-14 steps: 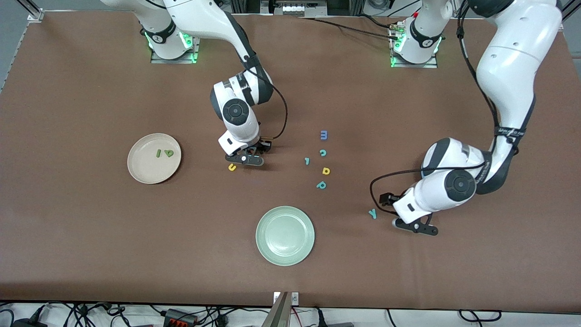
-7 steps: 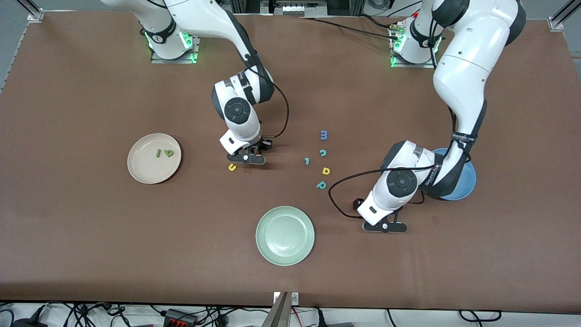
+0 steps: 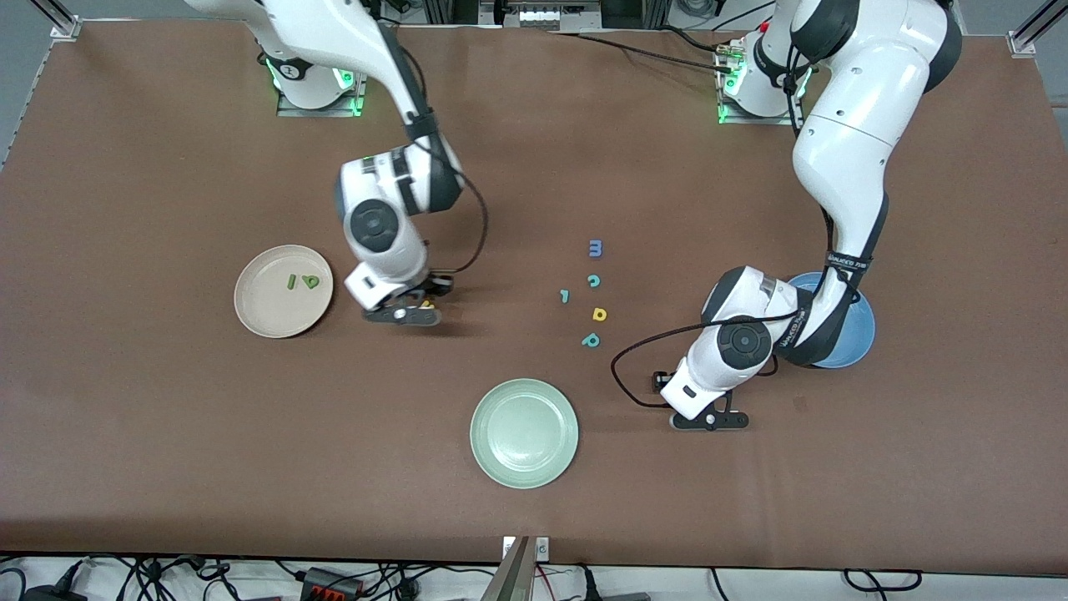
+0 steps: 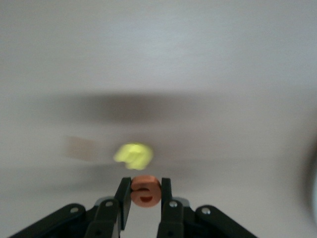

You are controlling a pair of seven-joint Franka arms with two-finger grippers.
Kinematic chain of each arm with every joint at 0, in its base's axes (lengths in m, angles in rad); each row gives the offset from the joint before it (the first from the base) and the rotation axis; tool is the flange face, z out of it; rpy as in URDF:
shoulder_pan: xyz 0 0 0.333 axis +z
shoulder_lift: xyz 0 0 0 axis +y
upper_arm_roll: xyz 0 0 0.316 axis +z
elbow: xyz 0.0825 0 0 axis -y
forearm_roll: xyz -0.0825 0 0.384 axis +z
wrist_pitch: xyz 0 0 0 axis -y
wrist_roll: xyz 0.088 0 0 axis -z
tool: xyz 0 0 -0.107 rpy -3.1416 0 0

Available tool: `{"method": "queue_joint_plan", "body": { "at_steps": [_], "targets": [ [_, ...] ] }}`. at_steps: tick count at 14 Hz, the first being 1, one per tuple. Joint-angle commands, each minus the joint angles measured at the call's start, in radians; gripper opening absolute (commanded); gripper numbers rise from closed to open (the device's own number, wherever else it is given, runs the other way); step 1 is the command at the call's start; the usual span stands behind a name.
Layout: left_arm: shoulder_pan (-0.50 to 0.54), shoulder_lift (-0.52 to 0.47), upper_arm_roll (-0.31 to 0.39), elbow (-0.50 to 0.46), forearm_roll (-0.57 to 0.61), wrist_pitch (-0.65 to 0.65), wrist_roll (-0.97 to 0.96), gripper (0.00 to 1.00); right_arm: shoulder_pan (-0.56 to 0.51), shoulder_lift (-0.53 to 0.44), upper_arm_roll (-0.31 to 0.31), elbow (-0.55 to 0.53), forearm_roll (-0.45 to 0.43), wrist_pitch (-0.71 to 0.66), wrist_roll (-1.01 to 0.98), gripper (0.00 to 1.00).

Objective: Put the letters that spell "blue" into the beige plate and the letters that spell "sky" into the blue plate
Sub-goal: 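Place the orange e on the plate while the left gripper places the y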

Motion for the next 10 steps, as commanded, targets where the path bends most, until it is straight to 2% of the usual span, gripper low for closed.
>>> {"method": "queue_joint_plan", "body": {
  "at_steps": [1, 3, 5, 6, 7, 10],
  "targets": [
    [0.001, -0.005, 0.004, -0.015, -0.018, 0.013, 0.004, 0.56, -0.003, -0.046, -0.121, -0.027, 0.007, -0.144, -0.210, 0.17],
    [0.005, 0.001, 0.004, -0.017, -0.018, 0.015, 0.006, 0.47, -0.044, -0.046, -0.166, -0.037, 0.007, -0.205, -0.317, 0.17],
    [0.008, -0.001, 0.004, -0.017, -0.018, 0.012, 0.006, 0.30, -0.138, -0.039, -0.166, -0.056, 0.007, -0.207, -0.432, 0.17],
    [0.010, -0.004, 0.004, -0.017, -0.016, 0.010, 0.006, 0.24, -0.170, -0.032, -0.166, -0.076, 0.007, -0.193, -0.486, 0.17],
    [0.011, -0.007, 0.004, -0.017, -0.016, 0.009, 0.006, 0.20, -0.185, -0.022, -0.166, -0.094, 0.010, -0.175, -0.511, 0.17],
    [0.025, -0.023, 0.004, -0.015, -0.013, 0.002, 0.007, 0.18, -0.210, 0.007, -0.165, -0.143, 0.015, -0.068, -0.584, 0.18]
  ]
}}
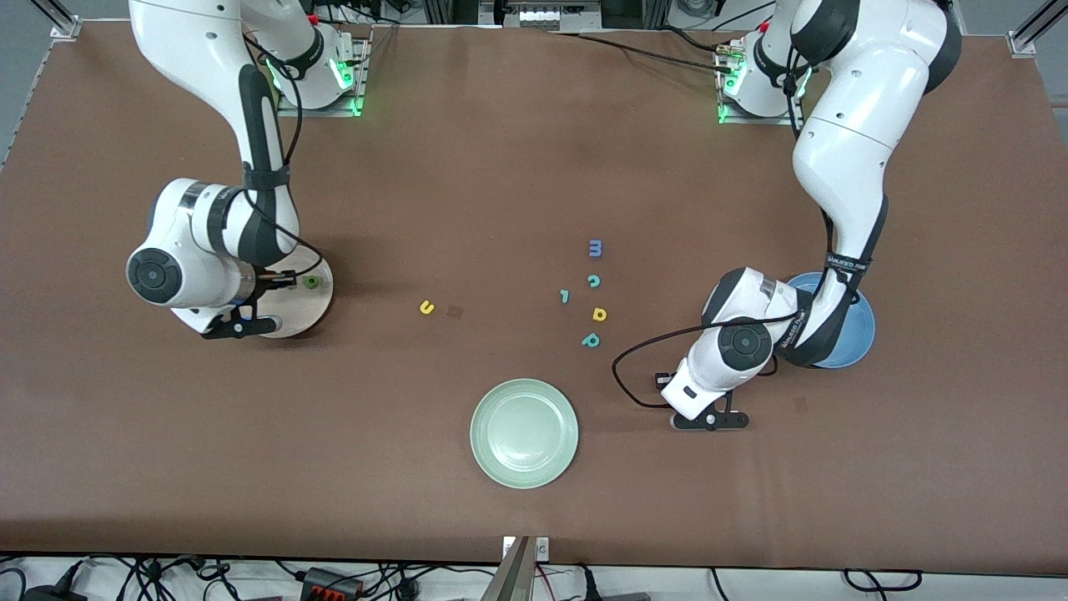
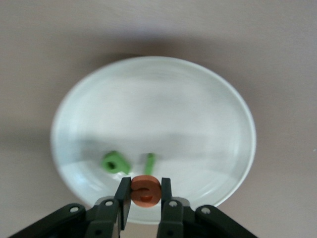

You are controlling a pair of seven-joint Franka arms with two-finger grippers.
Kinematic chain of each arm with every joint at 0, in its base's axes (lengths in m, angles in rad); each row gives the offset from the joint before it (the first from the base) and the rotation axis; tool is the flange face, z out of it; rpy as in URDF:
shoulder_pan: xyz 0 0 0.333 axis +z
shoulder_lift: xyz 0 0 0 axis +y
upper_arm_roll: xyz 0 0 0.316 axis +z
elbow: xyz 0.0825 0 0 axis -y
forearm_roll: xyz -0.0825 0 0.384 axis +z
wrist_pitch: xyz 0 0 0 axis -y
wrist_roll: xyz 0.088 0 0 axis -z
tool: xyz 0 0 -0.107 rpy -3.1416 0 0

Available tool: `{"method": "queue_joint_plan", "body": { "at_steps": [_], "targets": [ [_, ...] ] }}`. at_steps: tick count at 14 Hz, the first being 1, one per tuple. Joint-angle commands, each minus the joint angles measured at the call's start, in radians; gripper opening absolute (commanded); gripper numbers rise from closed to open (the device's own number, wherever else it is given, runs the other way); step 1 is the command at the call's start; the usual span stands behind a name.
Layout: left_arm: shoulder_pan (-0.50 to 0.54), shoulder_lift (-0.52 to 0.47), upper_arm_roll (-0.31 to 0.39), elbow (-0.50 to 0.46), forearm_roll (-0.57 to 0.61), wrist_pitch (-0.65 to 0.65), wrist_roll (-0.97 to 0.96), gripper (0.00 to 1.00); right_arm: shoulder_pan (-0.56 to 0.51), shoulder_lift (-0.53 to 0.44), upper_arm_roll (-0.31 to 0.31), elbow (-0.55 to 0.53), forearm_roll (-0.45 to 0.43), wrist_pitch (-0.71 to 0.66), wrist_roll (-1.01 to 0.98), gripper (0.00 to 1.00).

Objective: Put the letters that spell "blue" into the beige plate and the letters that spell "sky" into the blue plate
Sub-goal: 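Place the orange e on the plate while the left gripper places the y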

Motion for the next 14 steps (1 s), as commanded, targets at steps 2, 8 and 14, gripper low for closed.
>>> {"method": "queue_joint_plan", "body": {
  "at_steps": [2, 8, 14],
  "targets": [
    [0.035, -0.065, 0.004, -0.016, -0.013, -0.033, 0.035, 0.18, -0.043, 0.036, 0.015, -0.028, 0.018, 0.091, -0.113, 0.20],
    [0.168, -0.191, -0.014, -0.021, -0.016, -0.432, 0.256, 0.18, -0.071, 0.025, 0.051, 0.039, 0.081, 0.059, -0.110, 1.00],
    [0.294, -0.287, -0.013, -0.255, 0.000, -0.450, 0.335, 0.18, -0.019, 0.094, 0.163, 0.235, 0.219, 0.059, 0.133, 1.00]
  ]
}}
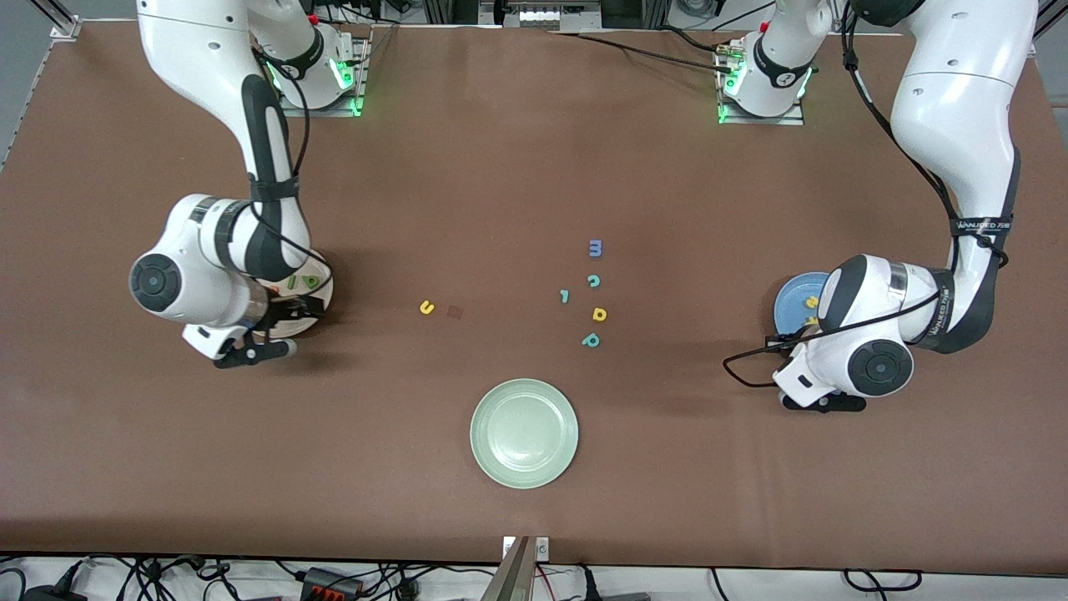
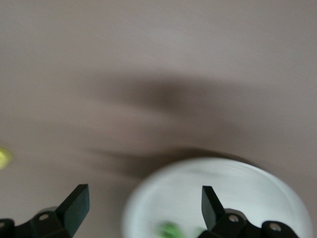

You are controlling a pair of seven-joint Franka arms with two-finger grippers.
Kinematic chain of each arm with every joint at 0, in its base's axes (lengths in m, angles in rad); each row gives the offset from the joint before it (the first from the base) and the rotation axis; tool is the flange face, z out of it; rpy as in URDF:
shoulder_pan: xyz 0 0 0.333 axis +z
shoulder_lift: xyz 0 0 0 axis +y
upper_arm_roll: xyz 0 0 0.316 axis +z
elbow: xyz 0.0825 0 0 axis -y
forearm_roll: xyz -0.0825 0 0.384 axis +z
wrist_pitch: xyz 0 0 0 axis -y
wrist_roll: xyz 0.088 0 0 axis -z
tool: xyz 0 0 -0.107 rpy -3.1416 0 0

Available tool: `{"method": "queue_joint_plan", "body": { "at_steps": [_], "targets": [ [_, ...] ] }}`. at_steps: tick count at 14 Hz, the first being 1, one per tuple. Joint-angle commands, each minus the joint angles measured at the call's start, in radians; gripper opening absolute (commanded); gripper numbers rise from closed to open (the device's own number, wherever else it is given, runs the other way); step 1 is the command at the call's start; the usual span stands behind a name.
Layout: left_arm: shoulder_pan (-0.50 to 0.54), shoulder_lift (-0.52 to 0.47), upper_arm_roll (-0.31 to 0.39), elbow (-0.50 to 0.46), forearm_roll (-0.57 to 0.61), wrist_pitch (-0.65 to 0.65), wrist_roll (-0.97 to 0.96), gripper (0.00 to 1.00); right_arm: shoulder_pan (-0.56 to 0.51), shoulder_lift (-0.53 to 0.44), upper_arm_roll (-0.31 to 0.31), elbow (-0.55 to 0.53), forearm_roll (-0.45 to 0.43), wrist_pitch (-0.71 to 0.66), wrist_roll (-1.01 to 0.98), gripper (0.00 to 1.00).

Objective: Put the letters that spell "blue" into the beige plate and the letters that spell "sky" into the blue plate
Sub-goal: 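Place the orange e on the plate while the left gripper places the y, then grasp the yellow u with the right gripper while the left gripper withdraws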

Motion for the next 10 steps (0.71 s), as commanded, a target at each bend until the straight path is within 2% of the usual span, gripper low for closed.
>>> {"method": "queue_joint_plan", "body": {
  "at_steps": [1, 5, 6, 7, 8, 9, 10],
  "targets": [
    [0.097, -0.108, -0.010, -0.184, 0.002, 0.064, 0.093, 0.18, 0.031, 0.074, 0.035, 0.072, 0.049, -0.007, 0.210, 1.00],
    [0.195, -0.151, -0.007, -0.342, 0.003, 0.225, 0.196, 0.19, 0.120, 0.124, 0.036, 0.075, 0.057, -0.004, 0.568, 1.00],
    [0.216, -0.148, -0.007, -0.355, 0.003, 0.258, 0.206, 0.24, 0.140, 0.127, 0.036, 0.077, 0.057, -0.002, 0.642, 1.00],
    [0.220, -0.148, -0.007, -0.358, 0.016, 0.264, 0.210, 0.34, 0.152, 0.129, 0.038, 0.077, 0.057, 0.007, 0.721, 1.00],
    [0.218, -0.151, -0.007, -0.359, 0.023, 0.263, 0.210, 0.67, 0.167, 0.129, 0.038, 0.077, 0.058, 0.021, 0.781, 1.00],
    [0.218, -0.159, -0.010, -0.352, 0.023, 0.261, 0.210, 0.89, 0.186, 0.130, 0.038, 0.077, 0.057, 0.031, 0.829, 1.00],
    [0.215, -0.175, -0.011, -0.350, 0.023, 0.258, 0.210, 1.00, 0.203, 0.135, 0.044, 0.077, 0.057, 0.053, 0.860, 1.00]
  ]
}}
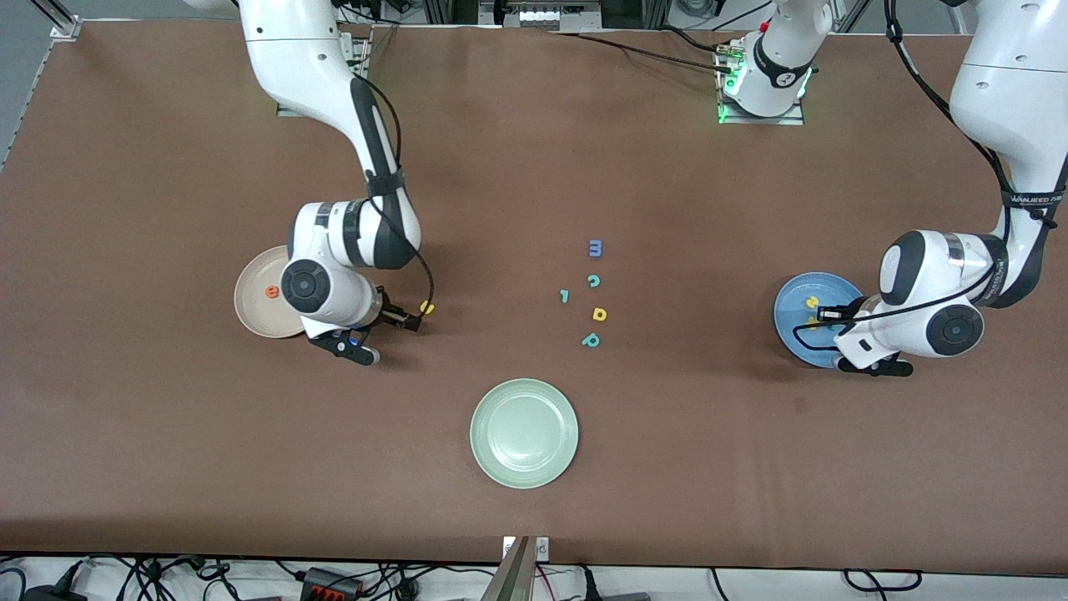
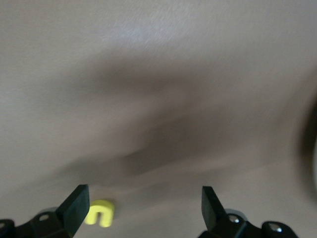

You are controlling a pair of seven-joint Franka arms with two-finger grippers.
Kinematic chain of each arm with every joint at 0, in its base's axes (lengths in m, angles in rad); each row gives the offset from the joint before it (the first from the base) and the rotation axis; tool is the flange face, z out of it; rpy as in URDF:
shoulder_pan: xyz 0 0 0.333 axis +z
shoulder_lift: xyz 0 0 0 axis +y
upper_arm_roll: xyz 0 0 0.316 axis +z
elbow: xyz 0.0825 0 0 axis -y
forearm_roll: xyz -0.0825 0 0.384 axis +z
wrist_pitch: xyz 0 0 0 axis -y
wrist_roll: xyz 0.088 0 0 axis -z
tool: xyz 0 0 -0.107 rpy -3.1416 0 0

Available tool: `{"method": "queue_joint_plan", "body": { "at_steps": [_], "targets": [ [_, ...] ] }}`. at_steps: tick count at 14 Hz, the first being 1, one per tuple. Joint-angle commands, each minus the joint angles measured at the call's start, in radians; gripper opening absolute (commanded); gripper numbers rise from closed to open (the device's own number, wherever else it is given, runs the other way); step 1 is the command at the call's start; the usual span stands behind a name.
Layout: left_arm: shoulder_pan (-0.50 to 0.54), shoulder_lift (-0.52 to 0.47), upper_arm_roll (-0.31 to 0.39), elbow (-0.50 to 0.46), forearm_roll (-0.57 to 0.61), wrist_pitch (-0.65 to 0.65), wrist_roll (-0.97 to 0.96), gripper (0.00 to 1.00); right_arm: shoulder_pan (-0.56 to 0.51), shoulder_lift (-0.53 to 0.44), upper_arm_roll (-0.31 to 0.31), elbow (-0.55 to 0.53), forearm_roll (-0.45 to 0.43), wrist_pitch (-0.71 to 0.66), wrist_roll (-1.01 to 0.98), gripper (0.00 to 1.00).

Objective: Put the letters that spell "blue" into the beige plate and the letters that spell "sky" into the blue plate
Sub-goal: 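Grasp the yellow u with the right gripper while the left gripper withdraws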

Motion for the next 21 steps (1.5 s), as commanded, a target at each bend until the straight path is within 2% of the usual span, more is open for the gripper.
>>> {"method": "queue_joint_plan", "body": {
  "at_steps": [1, 3, 5, 8, 11, 13, 14, 15, 17, 18, 20, 21],
  "targets": [
    [-0.014, -0.083, -0.016, -0.027, 0.016, -0.008, 0.015, 1.00, 0.040, 0.011, 0.002, 0.011, 0.017, 0.041, 0.092, 1.00],
    [-0.020, -0.124, -0.067, 0.003, 0.016, -0.076, 0.004, 1.00, 0.050, 0.018, 0.017, 0.000, 0.022, 0.098, 0.098, 1.00],
    [-0.020, -0.150, -0.104, 0.074, 0.016, -0.160, 0.018, 1.00, 0.055, 0.021, 0.023, -0.003, 0.032, 0.117, 0.141, 1.00],
    [-0.020, -0.153, -0.174, 0.231, 0.015, -0.301, 0.012, 1.00, 0.075, 0.024, 0.022, -0.006, 0.032, 0.117, 0.144, 0.96],
    [-0.020, -0.153, -0.214, 0.376, 0.007, -0.395, 0.015, 1.00, 0.075, 0.032, 0.022, -0.006, 0.032, 0.120, 0.146, 0.77],
    [-0.018, -0.153, -0.228, 0.477, -0.004, -0.508, 0.018, 1.00, 0.076, 0.032, 0.023, -0.007, 0.032, 0.127, 0.146, 0.63],
    [-0.014, -0.153, -0.233, 0.515, -0.033, -0.545, 0.018, 1.00, 0.076, 0.032, 0.023, -0.007, 0.032, 0.126, 0.144, 0.49],
    [-0.009, -0.153, -0.231, 0.546, -0.066, -0.565, 0.018, 1.00, 0.078, 0.032, 0.023, -0.007, 0.032, 0.126, 0.140, 0.46],
    [-0.015, -0.202, -0.211, 0.537, -0.088, -0.565, 0.042, 1.00, 0.081, 0.032, 0.023, -0.007, 0.032, 0.126, 0.141, 0.43],
    [-0.033, -0.215, -0.175, 0.527, -0.090, -0.565, 0.077, 1.00, 0.086, 0.032, 0.023, -0.007, 0.032, 0.126, 0.141, 0.43],
    [-0.145, -0.280, -0.023, 0.481, -0.128, -0.558, 0.122, 1.00, 0.086, 0.032, 0.023, -0.007, 0.034, 0.126, 0.144, 0.42],
    [-0.193, -0.306, 0.062, 0.467, -0.206, -0.553, 0.127, 1.00, 0.087, 0.032, 0.023, -0.007, 0.036, 0.126, 0.146, 0.43]
  ]
}}
